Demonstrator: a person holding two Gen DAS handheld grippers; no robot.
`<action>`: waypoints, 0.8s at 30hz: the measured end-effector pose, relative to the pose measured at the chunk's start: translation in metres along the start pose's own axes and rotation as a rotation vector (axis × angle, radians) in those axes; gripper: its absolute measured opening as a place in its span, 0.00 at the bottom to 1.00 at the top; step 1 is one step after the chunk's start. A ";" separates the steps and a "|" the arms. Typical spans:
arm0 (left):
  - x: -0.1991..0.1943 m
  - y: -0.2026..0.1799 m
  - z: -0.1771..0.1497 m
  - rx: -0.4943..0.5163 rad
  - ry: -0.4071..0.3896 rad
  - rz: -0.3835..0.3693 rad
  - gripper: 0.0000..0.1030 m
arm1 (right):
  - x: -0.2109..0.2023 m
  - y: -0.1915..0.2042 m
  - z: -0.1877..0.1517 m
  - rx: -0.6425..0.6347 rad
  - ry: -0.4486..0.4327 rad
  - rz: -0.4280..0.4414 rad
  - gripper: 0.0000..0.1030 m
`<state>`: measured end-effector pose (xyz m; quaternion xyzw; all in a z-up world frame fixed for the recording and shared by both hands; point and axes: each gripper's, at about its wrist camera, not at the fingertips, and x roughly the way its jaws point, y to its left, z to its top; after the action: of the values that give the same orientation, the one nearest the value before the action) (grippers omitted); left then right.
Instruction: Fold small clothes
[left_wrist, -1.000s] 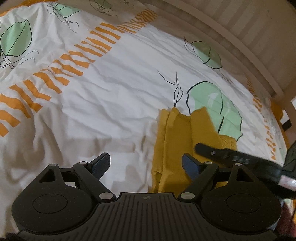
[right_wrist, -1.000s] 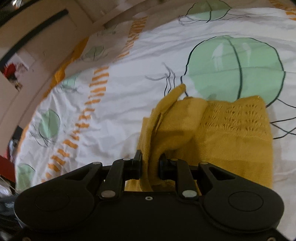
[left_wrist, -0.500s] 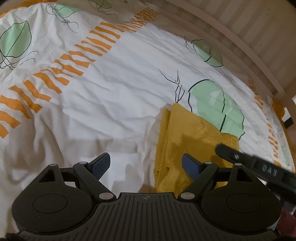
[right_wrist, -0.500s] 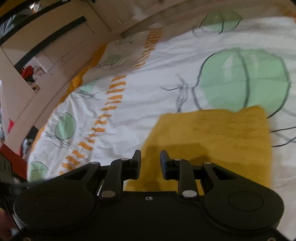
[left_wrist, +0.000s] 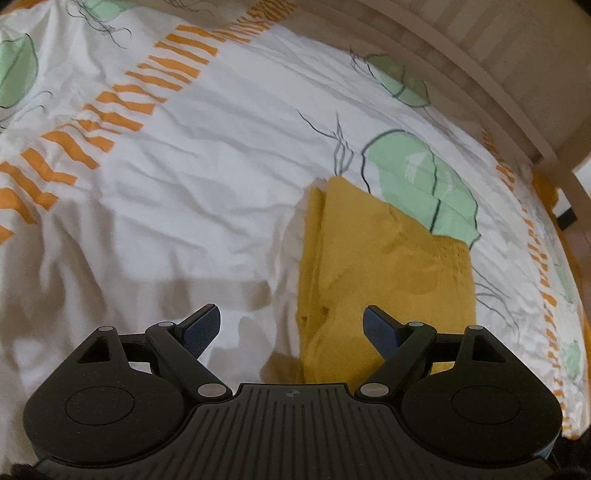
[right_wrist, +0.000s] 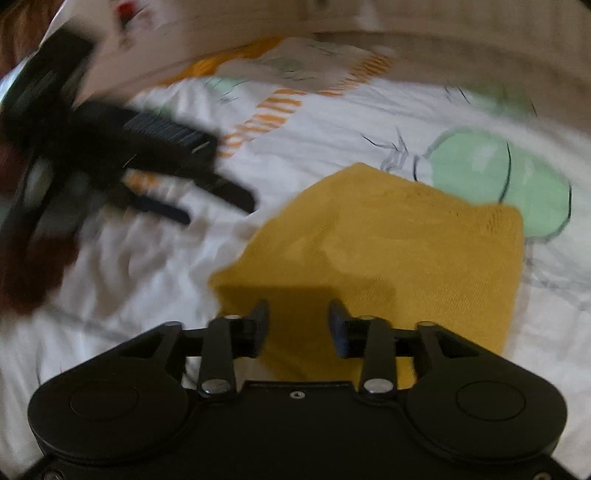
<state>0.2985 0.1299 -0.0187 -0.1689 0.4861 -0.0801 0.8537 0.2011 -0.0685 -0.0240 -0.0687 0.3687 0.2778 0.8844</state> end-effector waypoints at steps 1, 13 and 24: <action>0.002 -0.001 -0.001 0.005 0.010 -0.012 0.81 | -0.003 0.006 -0.003 -0.041 -0.002 -0.009 0.49; 0.021 -0.008 -0.013 0.022 0.095 -0.144 0.59 | -0.003 0.017 -0.032 -0.317 0.039 -0.162 0.48; 0.013 -0.010 -0.011 0.006 0.073 -0.203 0.58 | -0.026 -0.001 -0.032 -0.295 -0.019 -0.205 0.08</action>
<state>0.2956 0.1147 -0.0308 -0.2115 0.4971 -0.1739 0.8234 0.1672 -0.0911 -0.0287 -0.2323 0.3066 0.2380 0.8918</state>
